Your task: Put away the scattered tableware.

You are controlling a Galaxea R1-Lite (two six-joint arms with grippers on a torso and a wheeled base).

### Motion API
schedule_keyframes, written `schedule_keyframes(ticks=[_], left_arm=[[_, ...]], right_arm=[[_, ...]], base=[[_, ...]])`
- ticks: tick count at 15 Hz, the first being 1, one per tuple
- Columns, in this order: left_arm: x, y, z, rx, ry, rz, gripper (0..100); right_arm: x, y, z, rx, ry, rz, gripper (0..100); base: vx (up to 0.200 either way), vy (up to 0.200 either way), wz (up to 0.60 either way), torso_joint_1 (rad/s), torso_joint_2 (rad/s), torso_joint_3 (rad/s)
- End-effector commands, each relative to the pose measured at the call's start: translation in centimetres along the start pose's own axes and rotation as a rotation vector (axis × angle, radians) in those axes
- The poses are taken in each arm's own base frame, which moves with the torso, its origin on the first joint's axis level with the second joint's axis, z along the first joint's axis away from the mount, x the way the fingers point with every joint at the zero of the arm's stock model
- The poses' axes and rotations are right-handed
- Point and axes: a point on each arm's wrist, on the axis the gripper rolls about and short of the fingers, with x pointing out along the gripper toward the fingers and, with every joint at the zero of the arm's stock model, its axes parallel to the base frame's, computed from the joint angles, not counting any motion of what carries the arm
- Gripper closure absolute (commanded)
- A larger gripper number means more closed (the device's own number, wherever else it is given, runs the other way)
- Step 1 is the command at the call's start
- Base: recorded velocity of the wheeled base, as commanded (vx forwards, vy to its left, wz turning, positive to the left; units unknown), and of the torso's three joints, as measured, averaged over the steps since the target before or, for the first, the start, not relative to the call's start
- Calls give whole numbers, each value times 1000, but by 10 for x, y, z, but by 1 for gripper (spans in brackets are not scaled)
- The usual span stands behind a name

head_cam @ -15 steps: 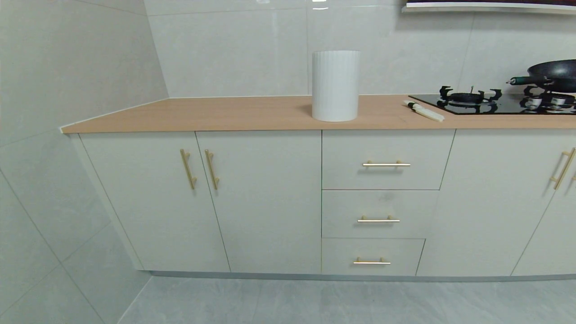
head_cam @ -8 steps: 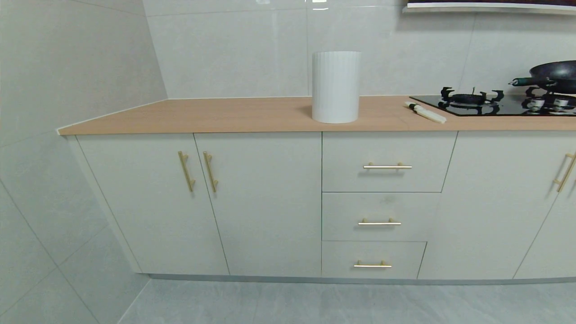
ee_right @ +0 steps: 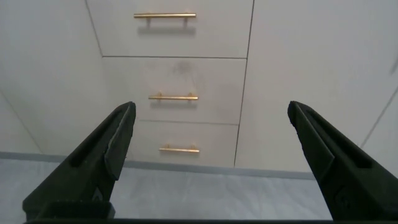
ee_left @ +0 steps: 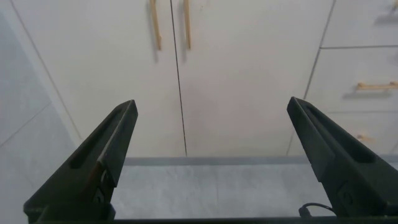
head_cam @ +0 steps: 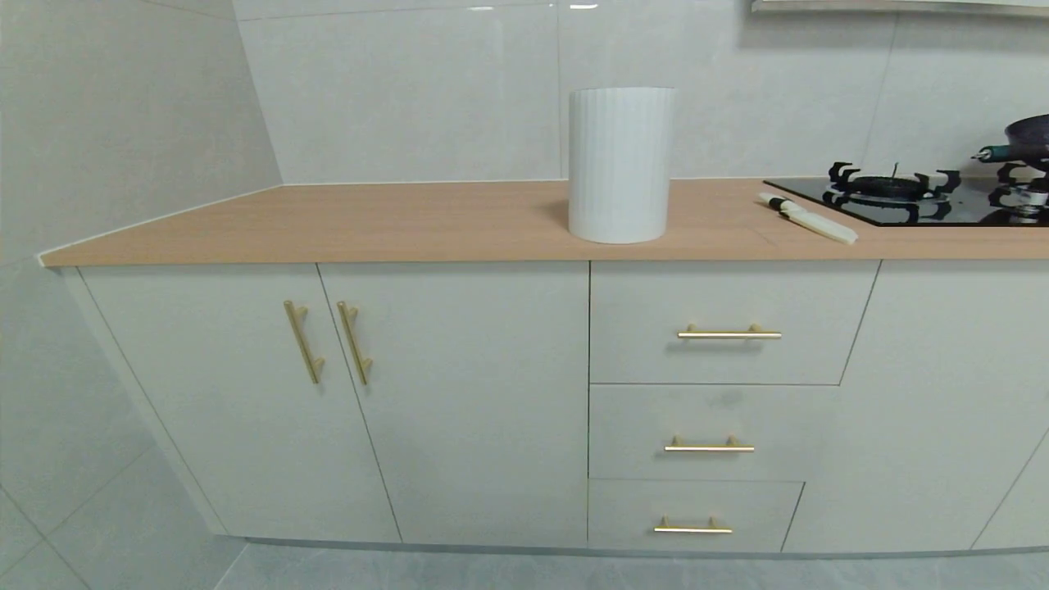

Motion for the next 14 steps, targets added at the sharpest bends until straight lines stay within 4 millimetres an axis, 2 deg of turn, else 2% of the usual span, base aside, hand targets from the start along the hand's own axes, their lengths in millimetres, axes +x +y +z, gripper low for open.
schedule_keyframes(ticks=[1, 11, 14], left_arm=[[0, 0, 0, 0, 0, 0, 0], [0, 0, 0, 0, 0, 0, 0], [0, 0, 0, 0, 0, 0, 0]], right_arm=[[0, 0, 0, 0, 2, 1, 0], [0, 0, 0, 2, 1, 1, 0], [0, 0, 0, 2, 1, 1, 0]], base=[[200, 0, 0, 2, 2, -2], [200, 0, 0, 3, 1, 3], [0, 0, 0, 0, 0, 0]])
